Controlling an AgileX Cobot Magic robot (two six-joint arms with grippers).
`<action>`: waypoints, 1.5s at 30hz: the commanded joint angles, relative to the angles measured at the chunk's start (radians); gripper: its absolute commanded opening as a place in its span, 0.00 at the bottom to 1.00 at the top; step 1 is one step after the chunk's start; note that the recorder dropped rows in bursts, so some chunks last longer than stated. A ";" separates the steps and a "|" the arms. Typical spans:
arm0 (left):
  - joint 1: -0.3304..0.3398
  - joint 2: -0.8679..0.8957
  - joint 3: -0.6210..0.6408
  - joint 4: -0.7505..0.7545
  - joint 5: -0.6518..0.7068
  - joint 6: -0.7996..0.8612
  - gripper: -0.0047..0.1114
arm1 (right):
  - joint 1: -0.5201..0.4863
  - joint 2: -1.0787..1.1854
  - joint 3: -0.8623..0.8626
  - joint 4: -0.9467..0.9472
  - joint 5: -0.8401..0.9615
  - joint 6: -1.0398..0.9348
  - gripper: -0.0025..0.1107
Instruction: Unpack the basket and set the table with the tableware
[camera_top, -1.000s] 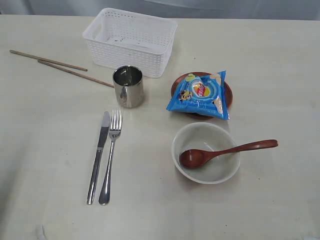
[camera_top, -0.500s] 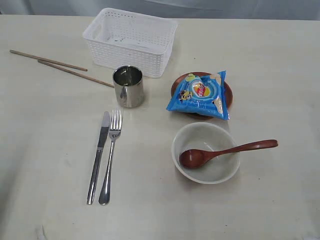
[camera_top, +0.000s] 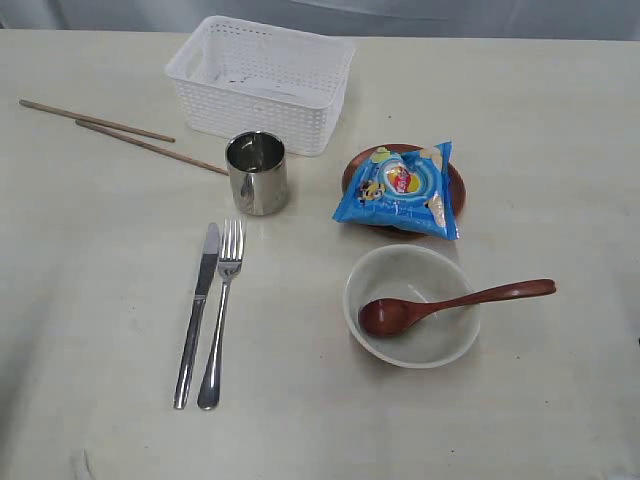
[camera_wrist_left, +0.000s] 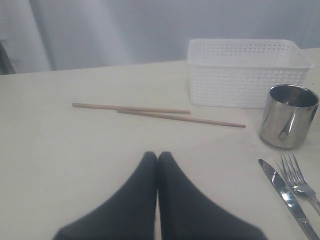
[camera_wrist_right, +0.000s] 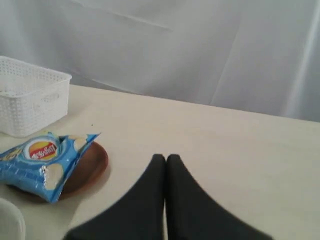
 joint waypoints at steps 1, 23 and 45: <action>0.003 -0.007 0.002 -0.002 -0.009 -0.002 0.04 | -0.005 -0.006 0.004 -0.006 0.122 0.000 0.02; 0.003 -0.007 0.002 -0.002 -0.009 -0.002 0.04 | -0.005 -0.006 0.004 -0.005 0.130 0.030 0.02; 0.003 -0.007 0.002 0.025 -0.017 0.003 0.04 | -0.005 -0.006 0.004 -0.005 0.130 0.039 0.02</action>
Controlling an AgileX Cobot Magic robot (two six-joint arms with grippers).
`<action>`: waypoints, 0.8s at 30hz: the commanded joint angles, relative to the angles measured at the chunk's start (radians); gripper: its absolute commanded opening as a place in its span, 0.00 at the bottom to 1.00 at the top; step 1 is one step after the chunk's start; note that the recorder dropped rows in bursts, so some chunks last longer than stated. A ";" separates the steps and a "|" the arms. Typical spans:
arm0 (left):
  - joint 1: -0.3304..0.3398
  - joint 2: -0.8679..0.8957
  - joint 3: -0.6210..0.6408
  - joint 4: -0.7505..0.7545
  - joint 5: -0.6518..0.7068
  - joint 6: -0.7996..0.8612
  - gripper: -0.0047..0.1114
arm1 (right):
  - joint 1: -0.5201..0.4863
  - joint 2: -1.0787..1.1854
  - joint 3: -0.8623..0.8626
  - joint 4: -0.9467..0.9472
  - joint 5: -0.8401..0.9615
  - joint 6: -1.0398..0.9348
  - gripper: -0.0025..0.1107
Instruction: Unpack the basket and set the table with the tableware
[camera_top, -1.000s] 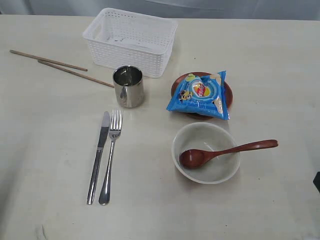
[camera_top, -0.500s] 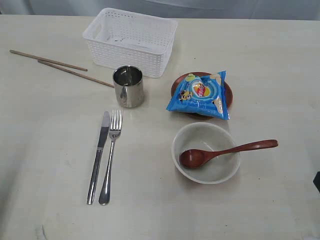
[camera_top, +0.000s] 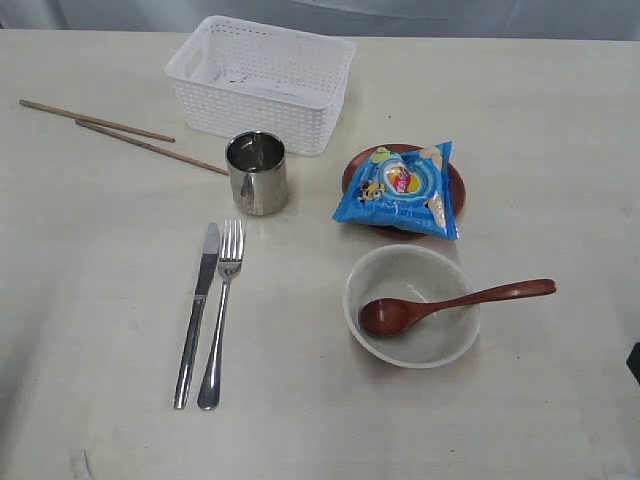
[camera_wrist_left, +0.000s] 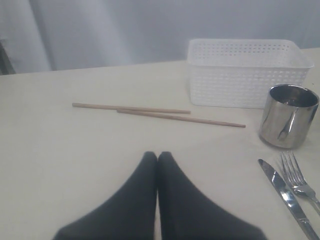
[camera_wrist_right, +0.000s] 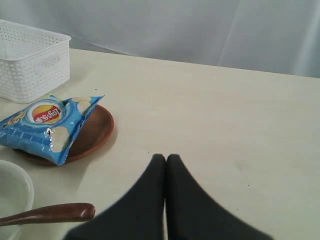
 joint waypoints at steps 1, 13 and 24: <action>0.003 -0.007 0.002 0.014 -0.028 0.003 0.04 | -0.005 -0.006 0.002 -0.005 -0.002 0.001 0.02; 0.003 -0.007 0.002 -0.419 -0.682 -0.207 0.04 | -0.005 -0.006 0.002 -0.005 -0.002 0.003 0.02; 0.003 0.314 -0.451 -0.421 -0.270 -0.055 0.04 | -0.005 -0.006 0.002 -0.005 -0.002 0.012 0.02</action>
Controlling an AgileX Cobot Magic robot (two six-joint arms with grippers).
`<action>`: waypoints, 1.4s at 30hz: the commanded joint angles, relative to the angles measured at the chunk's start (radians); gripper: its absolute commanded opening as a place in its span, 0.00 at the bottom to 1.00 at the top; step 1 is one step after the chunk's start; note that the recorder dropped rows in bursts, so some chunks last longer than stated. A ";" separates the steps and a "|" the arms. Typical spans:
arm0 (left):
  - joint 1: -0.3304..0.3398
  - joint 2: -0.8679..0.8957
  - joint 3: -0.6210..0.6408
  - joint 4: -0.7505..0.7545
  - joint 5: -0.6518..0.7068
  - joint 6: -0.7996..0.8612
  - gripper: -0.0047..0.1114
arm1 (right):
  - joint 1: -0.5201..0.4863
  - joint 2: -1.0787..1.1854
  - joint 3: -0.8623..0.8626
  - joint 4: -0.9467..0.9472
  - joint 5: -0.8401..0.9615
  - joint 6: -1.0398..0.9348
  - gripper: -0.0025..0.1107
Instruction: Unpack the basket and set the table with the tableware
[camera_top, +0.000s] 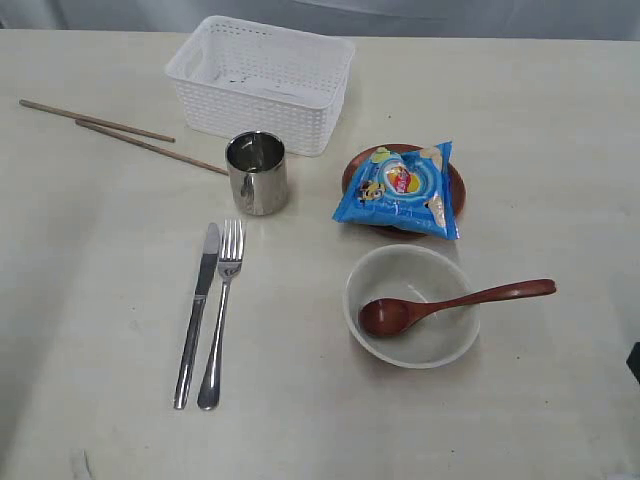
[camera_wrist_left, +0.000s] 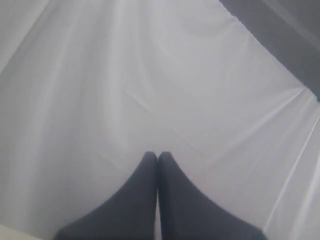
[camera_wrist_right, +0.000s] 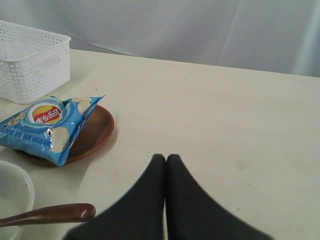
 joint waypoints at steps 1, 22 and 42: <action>0.003 0.269 -0.284 -0.007 0.330 0.183 0.04 | -0.005 -0.006 0.002 -0.005 -0.002 0.008 0.02; 0.003 1.469 -0.750 0.281 0.737 0.116 0.16 | -0.005 -0.006 0.002 -0.005 -0.002 0.008 0.02; 0.003 2.047 -1.563 0.454 1.320 -0.056 0.52 | -0.005 -0.006 0.002 -0.005 -0.002 0.018 0.02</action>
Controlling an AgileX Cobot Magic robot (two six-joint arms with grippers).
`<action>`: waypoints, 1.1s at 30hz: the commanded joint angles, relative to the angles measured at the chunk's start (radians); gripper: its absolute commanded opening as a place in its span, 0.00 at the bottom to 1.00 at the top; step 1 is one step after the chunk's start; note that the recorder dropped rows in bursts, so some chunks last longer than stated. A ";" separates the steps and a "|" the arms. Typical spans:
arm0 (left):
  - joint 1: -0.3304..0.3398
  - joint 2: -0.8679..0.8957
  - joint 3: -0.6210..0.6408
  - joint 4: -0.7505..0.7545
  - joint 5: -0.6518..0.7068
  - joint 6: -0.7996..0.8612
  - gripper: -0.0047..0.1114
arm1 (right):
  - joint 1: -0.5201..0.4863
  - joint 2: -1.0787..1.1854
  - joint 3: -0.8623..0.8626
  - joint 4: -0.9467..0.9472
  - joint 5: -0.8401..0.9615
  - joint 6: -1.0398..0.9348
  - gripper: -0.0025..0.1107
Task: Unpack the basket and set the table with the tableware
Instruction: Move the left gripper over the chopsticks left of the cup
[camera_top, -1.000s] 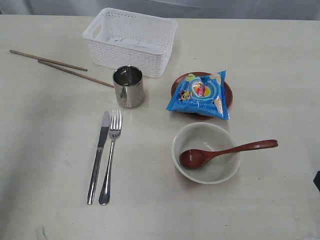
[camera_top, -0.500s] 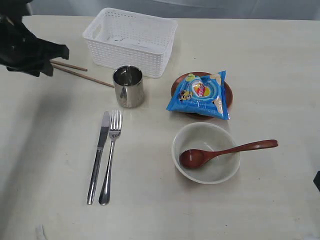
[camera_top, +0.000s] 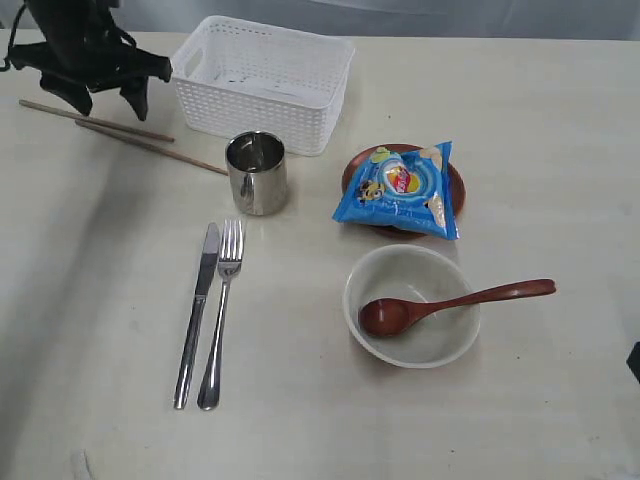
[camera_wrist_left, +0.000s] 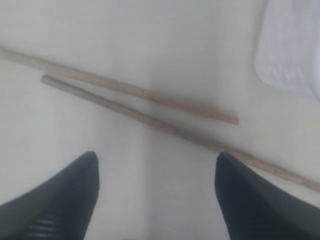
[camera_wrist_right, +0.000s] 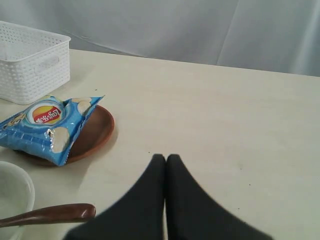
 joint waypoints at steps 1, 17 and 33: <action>0.003 0.062 -0.130 0.059 0.140 -0.138 0.52 | -0.005 -0.006 0.002 -0.005 -0.002 0.014 0.02; 0.000 0.074 -0.135 0.065 0.130 1.068 0.52 | -0.005 -0.006 0.002 -0.005 -0.002 0.014 0.02; 0.000 0.190 -0.135 0.073 0.019 1.288 0.52 | -0.005 -0.006 0.002 -0.005 -0.002 0.014 0.02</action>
